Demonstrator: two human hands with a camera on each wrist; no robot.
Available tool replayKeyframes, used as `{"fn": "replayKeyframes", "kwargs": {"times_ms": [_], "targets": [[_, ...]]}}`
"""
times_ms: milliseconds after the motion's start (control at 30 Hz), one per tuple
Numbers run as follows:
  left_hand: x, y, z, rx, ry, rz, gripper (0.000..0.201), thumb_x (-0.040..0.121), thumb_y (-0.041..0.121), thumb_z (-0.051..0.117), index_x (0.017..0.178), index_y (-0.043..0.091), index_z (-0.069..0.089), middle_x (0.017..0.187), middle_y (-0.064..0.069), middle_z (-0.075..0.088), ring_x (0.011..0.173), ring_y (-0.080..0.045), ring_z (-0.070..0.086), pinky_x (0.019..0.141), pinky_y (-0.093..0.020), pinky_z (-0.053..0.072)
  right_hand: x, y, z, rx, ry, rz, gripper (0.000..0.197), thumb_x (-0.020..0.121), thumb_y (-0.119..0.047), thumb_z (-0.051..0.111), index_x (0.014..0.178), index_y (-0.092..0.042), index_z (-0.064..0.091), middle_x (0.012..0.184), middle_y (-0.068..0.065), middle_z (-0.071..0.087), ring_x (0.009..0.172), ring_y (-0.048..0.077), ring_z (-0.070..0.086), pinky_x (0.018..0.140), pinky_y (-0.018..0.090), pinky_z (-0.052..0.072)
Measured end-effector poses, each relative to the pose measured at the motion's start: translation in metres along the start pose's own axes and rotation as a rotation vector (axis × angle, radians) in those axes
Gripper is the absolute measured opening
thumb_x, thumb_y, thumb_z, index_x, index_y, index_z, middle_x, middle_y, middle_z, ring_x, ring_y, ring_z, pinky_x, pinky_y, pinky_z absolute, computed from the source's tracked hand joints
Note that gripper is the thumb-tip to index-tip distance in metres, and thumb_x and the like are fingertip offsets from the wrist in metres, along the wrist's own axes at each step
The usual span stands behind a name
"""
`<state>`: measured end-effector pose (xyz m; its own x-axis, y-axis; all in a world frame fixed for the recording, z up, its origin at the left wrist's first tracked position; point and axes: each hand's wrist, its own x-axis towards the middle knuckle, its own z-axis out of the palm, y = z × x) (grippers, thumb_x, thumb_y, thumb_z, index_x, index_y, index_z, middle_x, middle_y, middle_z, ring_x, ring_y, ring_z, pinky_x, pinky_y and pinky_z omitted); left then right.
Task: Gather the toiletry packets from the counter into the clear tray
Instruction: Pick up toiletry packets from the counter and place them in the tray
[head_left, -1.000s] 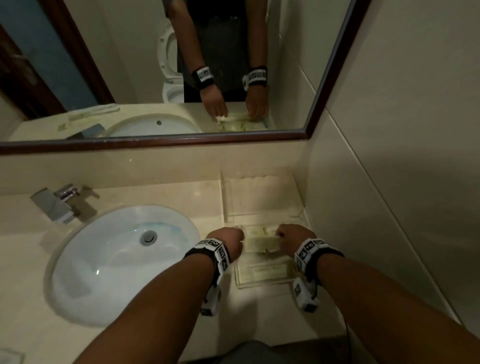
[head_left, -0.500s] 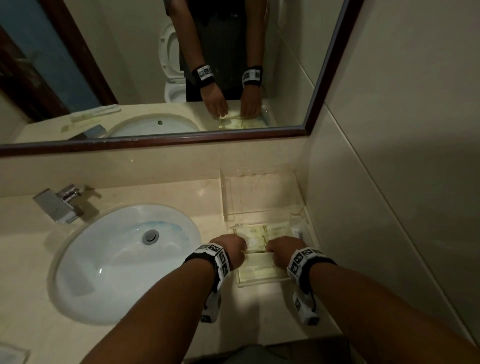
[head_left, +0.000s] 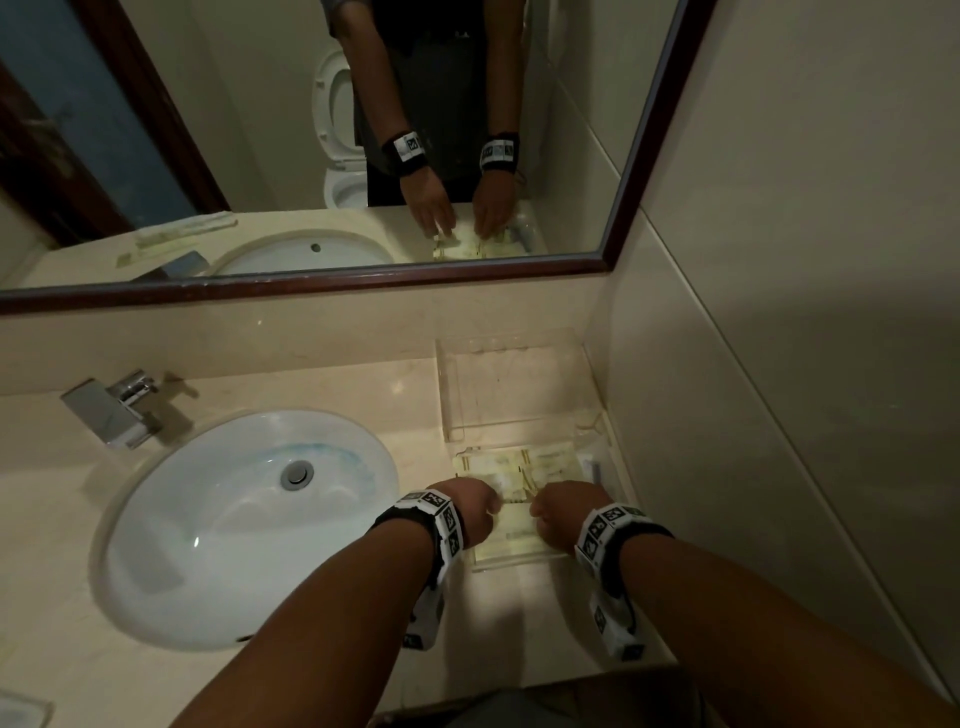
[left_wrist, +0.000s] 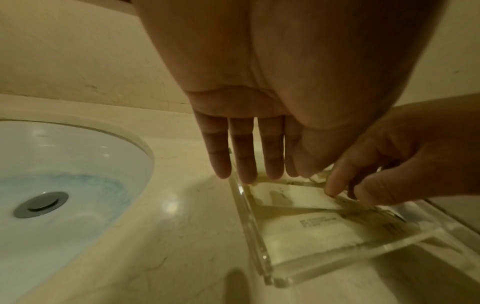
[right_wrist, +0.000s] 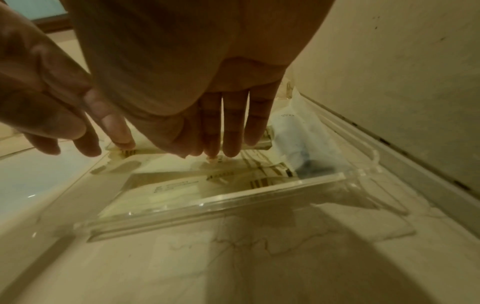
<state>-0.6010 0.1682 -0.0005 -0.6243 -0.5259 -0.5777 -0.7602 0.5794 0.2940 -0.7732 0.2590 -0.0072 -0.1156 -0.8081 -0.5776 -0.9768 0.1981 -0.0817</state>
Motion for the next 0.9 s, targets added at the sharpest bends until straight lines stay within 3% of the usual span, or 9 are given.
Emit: {"fn": "replayKeyframes", "kwargs": {"times_ms": [167,267,400,467,533,600,667,767,900], "targets": [[-0.003,0.008,0.006,0.042,-0.11,-0.013,0.037,0.085,0.026,0.052,0.118,0.028,0.069,0.127,0.001,0.065,0.115,-0.023,0.062,0.099,-0.036,0.051,-0.004,-0.002,0.002,0.012,-0.042,0.033,0.026,0.085,-0.036,0.057,0.104,-0.029,0.074,0.118,-0.003,0.067,0.109,0.021,0.064,0.096,0.038,0.053],[-0.001,0.009,0.011,0.086,-0.167,-0.015,0.036,0.078,0.027,0.051,0.107,0.023,0.072,0.116,-0.004,0.07,0.104,-0.026,0.067,0.092,-0.043,0.055,-0.005,-0.004,0.005,-0.021,-0.043,0.038,0.026,0.086,-0.035,0.056,0.102,-0.025,0.073,0.115,0.0,0.067,0.105,0.024,0.065,0.093,0.039,0.054],[-0.003,0.011,0.013,0.144,-0.213,-0.003,0.036,0.085,0.023,0.055,0.118,0.017,0.069,0.121,-0.005,0.067,0.111,-0.028,0.064,0.098,-0.043,0.052,-0.007,-0.008,0.006,-0.052,-0.045,0.064,0.024,0.087,-0.033,0.057,0.1,-0.017,0.068,0.108,0.008,0.066,0.095,0.028,0.066,0.079,0.033,0.054],[-0.001,0.01,0.018,0.167,-0.23,0.009,0.035,0.084,0.023,0.056,0.116,0.016,0.069,0.12,-0.006,0.067,0.11,-0.029,0.064,0.096,-0.041,0.052,-0.008,-0.009,0.007,-0.051,-0.04,0.071,0.026,0.086,-0.033,0.058,0.103,-0.016,0.067,0.109,0.009,0.066,0.095,0.029,0.066,0.081,0.034,0.055],[0.0,0.01,0.021,0.173,-0.246,0.013,0.021,0.081,0.021,0.058,0.099,0.017,0.068,0.103,-0.007,0.065,0.094,-0.028,0.062,0.085,-0.036,0.051,-0.008,-0.009,0.009,-0.06,-0.034,0.056,0.028,0.085,-0.035,0.057,0.104,-0.017,0.067,0.111,0.008,0.066,0.098,0.029,0.066,0.085,0.037,0.055],[0.001,0.009,0.021,0.156,-0.236,0.007,0.011,0.08,0.02,0.059,0.088,0.026,0.056,0.092,-0.002,0.053,0.083,-0.022,0.05,0.074,-0.033,0.041,-0.009,-0.009,0.009,-0.061,-0.034,0.044,0.029,0.085,-0.036,0.056,0.105,-0.019,0.068,0.113,0.007,0.067,0.1,0.03,0.066,0.088,0.04,0.054],[0.001,0.008,0.017,0.123,-0.205,-0.006,0.014,0.08,0.021,0.058,0.091,0.03,0.057,0.093,0.0,0.053,0.084,-0.022,0.05,0.075,-0.031,0.041,-0.01,-0.008,0.008,-0.04,-0.041,0.051,0.032,0.086,-0.038,0.057,0.111,-0.021,0.067,0.117,0.006,0.066,0.103,0.029,0.066,0.091,0.04,0.054],[0.004,0.004,0.012,0.103,-0.137,-0.019,0.033,0.079,0.024,0.058,0.11,0.023,0.069,0.111,-0.003,0.067,0.102,-0.029,0.064,0.09,-0.038,0.054,-0.011,-0.006,0.005,-0.007,-0.047,0.044,0.034,0.086,-0.039,0.059,0.115,-0.022,0.068,0.124,0.006,0.063,0.108,0.028,0.064,0.093,0.039,0.054],[0.003,0.003,0.009,0.102,-0.122,-0.015,0.04,0.08,0.026,0.058,0.118,0.022,0.068,0.119,-0.006,0.067,0.109,-0.03,0.064,0.095,-0.043,0.053,-0.014,-0.006,0.001,0.03,-0.067,0.021,0.037,0.086,-0.039,0.06,0.119,-0.024,0.068,0.13,0.004,0.061,0.112,0.026,0.062,0.095,0.037,0.053]]}}
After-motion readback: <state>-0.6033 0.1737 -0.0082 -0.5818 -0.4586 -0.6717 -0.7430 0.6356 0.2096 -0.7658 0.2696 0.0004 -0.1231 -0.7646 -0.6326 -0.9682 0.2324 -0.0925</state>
